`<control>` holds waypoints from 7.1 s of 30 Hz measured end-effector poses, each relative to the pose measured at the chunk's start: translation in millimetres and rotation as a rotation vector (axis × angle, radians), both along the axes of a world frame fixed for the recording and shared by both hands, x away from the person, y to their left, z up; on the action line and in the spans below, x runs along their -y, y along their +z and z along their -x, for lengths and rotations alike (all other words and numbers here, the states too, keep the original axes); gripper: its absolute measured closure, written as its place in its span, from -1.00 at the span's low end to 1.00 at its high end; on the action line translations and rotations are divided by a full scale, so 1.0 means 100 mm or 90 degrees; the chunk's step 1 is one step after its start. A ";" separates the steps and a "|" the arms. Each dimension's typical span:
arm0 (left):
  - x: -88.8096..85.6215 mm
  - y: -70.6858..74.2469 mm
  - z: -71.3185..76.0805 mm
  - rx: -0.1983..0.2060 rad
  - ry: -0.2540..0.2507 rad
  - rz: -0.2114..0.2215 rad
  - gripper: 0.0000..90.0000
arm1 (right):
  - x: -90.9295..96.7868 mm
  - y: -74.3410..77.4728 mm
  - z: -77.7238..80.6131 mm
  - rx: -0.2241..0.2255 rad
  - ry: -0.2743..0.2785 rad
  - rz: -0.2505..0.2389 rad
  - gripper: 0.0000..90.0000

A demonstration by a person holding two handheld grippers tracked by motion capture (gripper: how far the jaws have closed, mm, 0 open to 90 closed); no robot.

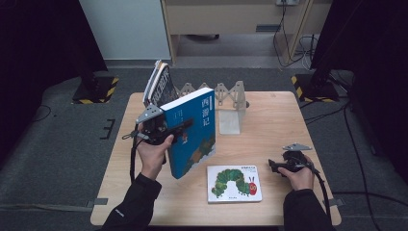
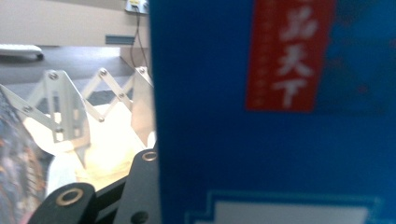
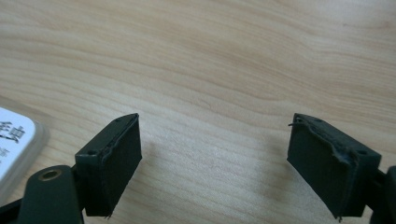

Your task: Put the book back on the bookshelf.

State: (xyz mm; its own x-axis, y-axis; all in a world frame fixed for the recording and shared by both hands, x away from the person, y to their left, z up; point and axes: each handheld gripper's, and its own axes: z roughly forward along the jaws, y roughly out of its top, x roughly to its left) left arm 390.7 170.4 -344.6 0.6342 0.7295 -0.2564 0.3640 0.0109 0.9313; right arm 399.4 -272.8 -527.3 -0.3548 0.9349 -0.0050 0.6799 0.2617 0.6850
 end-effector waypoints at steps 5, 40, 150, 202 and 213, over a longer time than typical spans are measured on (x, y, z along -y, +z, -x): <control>0.04 0.06 -0.06 0.019 0.013 -0.016 0.35 | 0.03 -0.04 -0.01 -0.008 0.001 0.004 -0.64; 0.34 0.05 -0.98 0.060 0.144 -0.032 0.36 | 0.04 -0.12 -0.01 0.020 -0.014 -0.013 -0.91; 0.56 -0.75 -0.66 0.039 0.179 -0.072 0.22 | 0.03 -0.12 0.01 0.021 -0.013 -0.014 -0.92; 0.59 -0.86 -0.66 0.035 0.219 -0.072 0.30 | 0.02 -0.12 0.01 0.020 -0.015 -0.013 -0.92; 0.70 -0.84 -0.81 0.023 0.221 -0.074 0.28 | 0.02 -0.12 0.01 0.019 -0.018 -0.015 -0.93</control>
State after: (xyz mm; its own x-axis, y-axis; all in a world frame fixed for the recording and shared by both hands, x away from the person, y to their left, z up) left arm 471.7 100.0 -428.8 0.3515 0.9255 -0.1411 0.3235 0.0214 0.9460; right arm 398.3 -274.9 -539.4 -0.3284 0.9445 0.0064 0.6661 0.2268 0.7105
